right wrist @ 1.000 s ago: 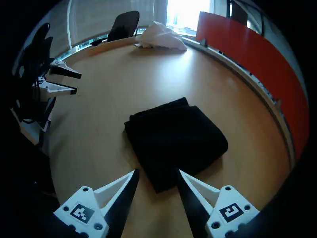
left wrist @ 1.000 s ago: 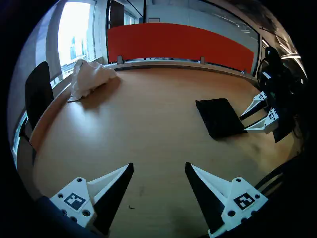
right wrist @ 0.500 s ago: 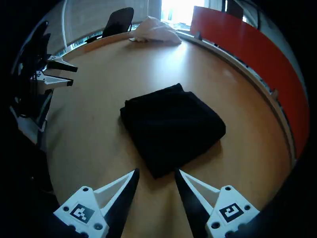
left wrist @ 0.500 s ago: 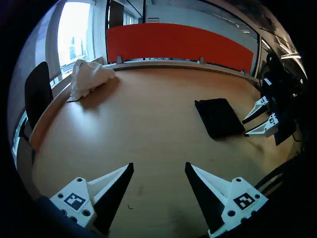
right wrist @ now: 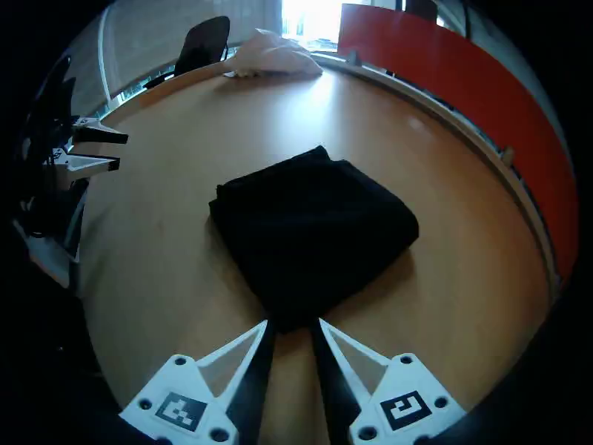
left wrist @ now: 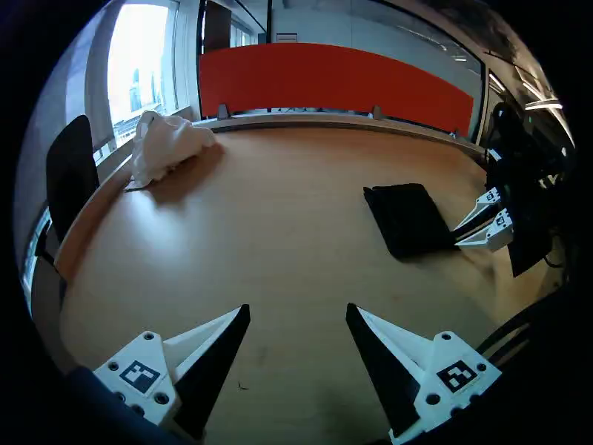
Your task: Fold towel
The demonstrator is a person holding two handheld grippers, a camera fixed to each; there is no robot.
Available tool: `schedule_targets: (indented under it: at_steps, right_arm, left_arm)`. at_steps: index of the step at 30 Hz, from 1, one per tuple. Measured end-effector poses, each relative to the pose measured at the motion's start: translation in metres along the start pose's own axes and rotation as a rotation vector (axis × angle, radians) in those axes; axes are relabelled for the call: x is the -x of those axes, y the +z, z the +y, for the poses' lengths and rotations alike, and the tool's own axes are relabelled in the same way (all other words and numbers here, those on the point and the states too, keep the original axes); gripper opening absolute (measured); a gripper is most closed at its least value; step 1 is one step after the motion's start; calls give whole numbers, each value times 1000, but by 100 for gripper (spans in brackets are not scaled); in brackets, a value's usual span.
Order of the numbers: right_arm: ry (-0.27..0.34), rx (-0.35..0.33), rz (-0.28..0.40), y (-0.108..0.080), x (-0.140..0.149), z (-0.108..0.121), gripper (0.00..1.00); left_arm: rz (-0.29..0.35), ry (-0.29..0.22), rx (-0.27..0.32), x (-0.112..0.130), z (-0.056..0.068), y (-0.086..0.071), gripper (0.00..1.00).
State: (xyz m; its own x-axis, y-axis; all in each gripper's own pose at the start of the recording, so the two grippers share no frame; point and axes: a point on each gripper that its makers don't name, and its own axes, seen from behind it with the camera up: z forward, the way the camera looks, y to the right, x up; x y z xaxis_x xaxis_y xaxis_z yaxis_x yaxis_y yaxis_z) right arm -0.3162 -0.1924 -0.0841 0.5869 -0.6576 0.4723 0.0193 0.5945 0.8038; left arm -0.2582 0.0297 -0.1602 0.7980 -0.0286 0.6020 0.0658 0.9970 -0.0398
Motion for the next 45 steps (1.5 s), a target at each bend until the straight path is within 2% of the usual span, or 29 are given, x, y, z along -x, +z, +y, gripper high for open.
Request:
schedule_targets:
  at_steps: [12, 17, 26, 33, 45]
  right_arm:
    - [27, 18, 0, 2, 4, 2, 25]
    - [36, 35, 1, 1, 3, 7, 9]
    - [35, 38, 27, -7, -5, 13, 6]
    - [7, 45, 86, -24, -37, 18, 6]
    - [-66, 80, 215, -64, -117, 41, 6]
  left_arm:
    - [0, 6, 2, -2, -1, 0, 96]
    - [1, 7, 4, -2, -1, 1, 96]
    - [1, 11, 10, -3, 1, 0, 96]
    - [7, 12, 15, -6, 2, 2, 96]
    - [23, 16, 21, -14, 6, 1, 96]
